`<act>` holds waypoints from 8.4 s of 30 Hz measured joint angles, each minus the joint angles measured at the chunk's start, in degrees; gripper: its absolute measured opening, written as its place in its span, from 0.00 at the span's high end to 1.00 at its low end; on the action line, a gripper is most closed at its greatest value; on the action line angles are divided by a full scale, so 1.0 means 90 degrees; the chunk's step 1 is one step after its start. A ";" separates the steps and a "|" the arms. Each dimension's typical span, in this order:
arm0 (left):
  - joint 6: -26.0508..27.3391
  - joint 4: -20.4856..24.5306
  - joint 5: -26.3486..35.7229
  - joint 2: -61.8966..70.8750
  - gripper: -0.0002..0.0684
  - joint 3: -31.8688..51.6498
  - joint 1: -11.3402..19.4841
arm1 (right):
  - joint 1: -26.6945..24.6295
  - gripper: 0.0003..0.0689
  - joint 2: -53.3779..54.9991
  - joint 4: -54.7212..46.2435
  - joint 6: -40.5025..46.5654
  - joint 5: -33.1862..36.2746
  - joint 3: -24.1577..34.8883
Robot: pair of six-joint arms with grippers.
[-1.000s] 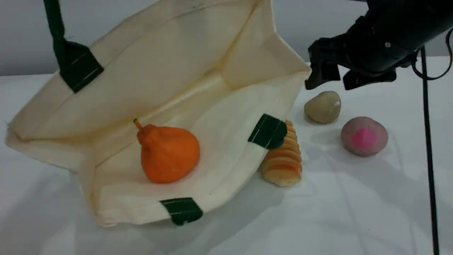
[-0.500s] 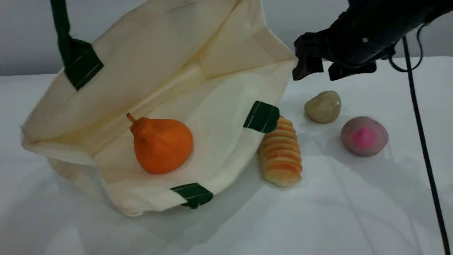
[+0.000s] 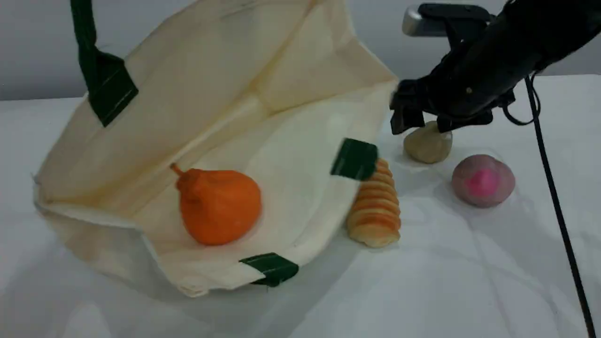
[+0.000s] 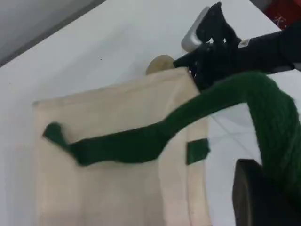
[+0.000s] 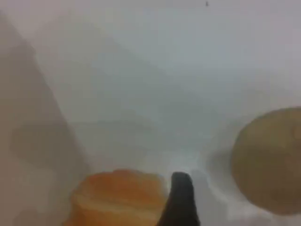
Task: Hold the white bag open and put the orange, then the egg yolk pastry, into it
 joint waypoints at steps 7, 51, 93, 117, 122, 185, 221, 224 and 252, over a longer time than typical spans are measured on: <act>0.0022 -0.0013 0.0005 0.0000 0.90 0.0000 0.0000 | -0.0006 0.22 0.0107 0.0007 -0.0026 -0.0440 0.0000; 0.0022 0.0024 0.0032 0.0000 0.90 0.0000 0.0000 | -0.0887 0.80 0.0077 -0.0110 -0.0144 0.0815 -0.0306; 0.0201 -0.0829 -0.0128 0.0127 0.90 0.0000 -0.0183 | -0.0225 0.81 -0.5986 0.0763 -0.0148 0.2585 0.3584; 0.0218 -0.0769 -0.0396 0.0650 0.90 0.0000 -0.0837 | 0.3063 0.81 -0.3823 0.1553 -0.0118 -0.1007 0.3208; 0.0212 -0.0782 -0.0216 0.0634 0.90 0.0000 -0.0837 | 0.3123 0.81 -0.3125 0.1523 -0.0118 -0.1241 0.2711; 0.0189 0.0866 0.0216 -0.0525 0.25 0.0345 -0.0837 | 0.3110 0.35 -0.7046 -0.1625 0.1990 0.2992 0.4052; -0.1448 0.0555 -0.0118 -0.6570 0.30 0.5117 -0.0837 | 0.3110 0.38 -1.3689 -0.7852 0.6759 0.6222 0.4411; -0.1807 0.0979 -0.0100 -0.7323 0.30 0.5564 -0.0837 | 0.3110 0.38 -1.3689 -0.7836 0.6759 0.6164 0.4399; -0.2641 0.3378 -0.0644 -0.9951 0.31 0.7702 -0.0829 | -0.0911 0.38 -1.3683 -0.7830 0.6755 0.6177 0.4392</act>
